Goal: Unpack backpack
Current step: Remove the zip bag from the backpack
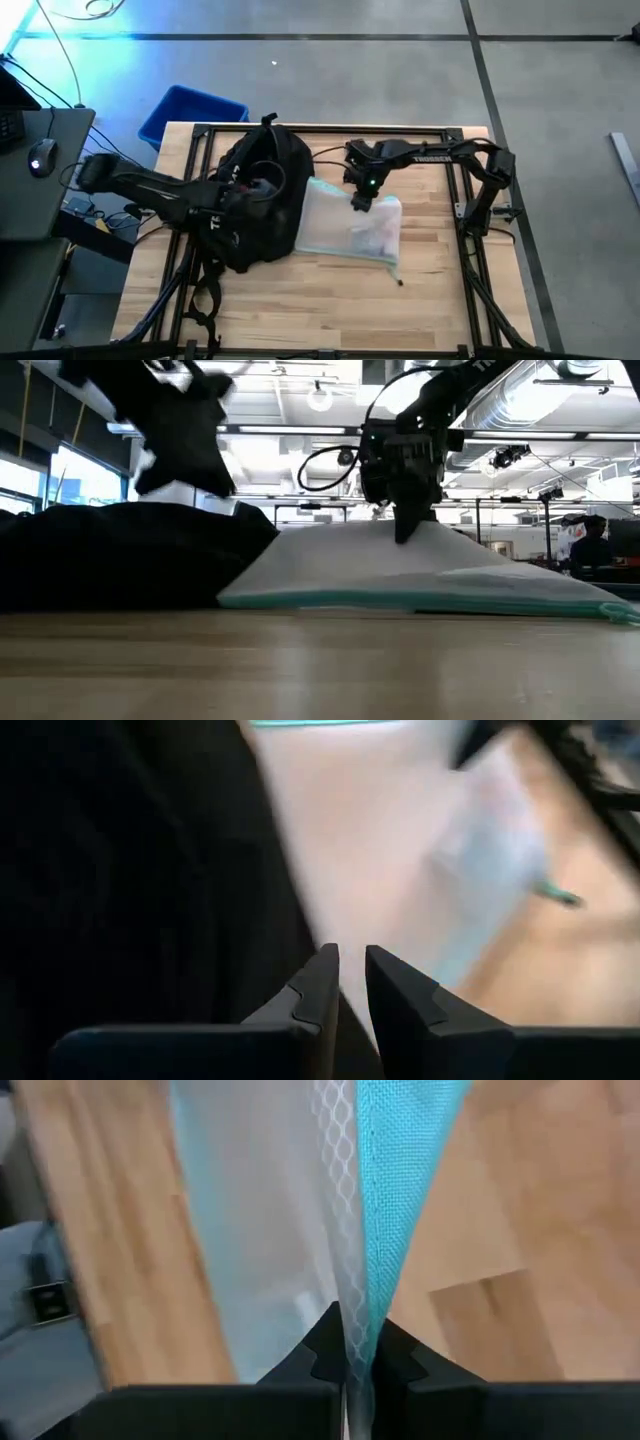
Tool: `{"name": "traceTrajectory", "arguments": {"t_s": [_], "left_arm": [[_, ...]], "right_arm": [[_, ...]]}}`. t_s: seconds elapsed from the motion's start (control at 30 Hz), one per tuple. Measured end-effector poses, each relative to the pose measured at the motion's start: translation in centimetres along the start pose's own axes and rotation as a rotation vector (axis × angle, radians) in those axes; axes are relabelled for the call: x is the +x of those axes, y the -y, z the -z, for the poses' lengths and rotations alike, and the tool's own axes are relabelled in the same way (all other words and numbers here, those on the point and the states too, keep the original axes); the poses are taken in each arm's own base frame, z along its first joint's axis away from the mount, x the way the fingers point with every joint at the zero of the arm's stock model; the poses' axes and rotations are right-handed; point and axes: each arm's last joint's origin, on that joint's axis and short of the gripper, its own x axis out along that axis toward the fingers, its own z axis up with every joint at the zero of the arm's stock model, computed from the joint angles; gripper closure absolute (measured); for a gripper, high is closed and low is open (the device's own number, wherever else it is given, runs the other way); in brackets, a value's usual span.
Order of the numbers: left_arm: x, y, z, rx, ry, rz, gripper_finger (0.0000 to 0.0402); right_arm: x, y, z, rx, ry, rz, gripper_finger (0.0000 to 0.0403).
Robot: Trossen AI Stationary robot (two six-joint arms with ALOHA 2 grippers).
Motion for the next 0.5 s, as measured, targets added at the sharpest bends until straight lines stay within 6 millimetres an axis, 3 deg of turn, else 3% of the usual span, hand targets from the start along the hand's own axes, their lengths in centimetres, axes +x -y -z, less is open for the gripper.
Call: {"name": "traceTrajectory", "arguments": {"t_s": [0.2,0.37,0.5], "left_arm": [[3.7,-3.4,0.5,-0.047,-0.152,-0.274,0.0367],[3.4,-5.7,0.8,-0.027,-0.239,-0.482,0.0367],[2.4,-5.8,0.2,0.012,-0.248,-0.473,0.0367]], "right_arm": [[-0.7,0.2,-0.1,-0.019,-0.016,0.022,0.0349],[-2.5,-0.7,-0.2,-0.073,-0.017,0.070,0.0284],[-3.9,-1.6,0.1,-0.111,0.018,0.067,0.0246]]}}
